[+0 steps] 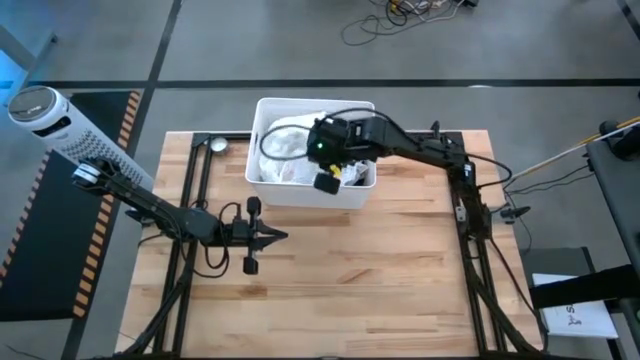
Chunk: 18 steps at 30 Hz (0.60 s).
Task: Sort clothes
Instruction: Put the white dress into the laundry organizer
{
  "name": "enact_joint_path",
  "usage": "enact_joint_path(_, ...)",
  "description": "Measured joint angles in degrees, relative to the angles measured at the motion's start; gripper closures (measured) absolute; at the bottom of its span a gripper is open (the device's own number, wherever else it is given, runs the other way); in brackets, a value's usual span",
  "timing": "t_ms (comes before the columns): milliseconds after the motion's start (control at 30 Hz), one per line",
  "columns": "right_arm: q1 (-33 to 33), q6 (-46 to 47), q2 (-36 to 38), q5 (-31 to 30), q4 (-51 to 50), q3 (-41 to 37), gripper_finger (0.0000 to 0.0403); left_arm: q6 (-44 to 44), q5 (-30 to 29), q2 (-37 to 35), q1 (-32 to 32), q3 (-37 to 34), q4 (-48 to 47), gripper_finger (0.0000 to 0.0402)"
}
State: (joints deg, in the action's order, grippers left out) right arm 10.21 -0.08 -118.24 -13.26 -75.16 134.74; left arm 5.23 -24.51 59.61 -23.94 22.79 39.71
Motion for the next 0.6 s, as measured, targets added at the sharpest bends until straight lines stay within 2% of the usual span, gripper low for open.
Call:
enact_joint_path(67, -1.06, -1.14, -0.04, -0.19, -0.18, -1.14, 0.0392, -0.02, 0.0, 0.0, -0.12, 0.0, 1.28, 0.0402)
enact_joint_path(267, -1.72, -3.28, -0.07, 0.07, 0.34, -8.04, 0.0401, 0.31, -1.74, -1.24, -0.37, 0.0, 2.85, 0.0402)
enact_joint_path(433, -1.98, -5.57, 1.64, 4.27, -0.79, -14.8, 0.0403, 0.71, -3.51, -4.2, -0.22, 0.0, 3.18, 0.0402)
enact_joint_path(600, -3.99, -5.99, 7.04, 8.69, -1.2, -22.66, 0.0403, 0.88, -3.48, -6.9, 0.65, 0.0, 2.82, 0.0402)
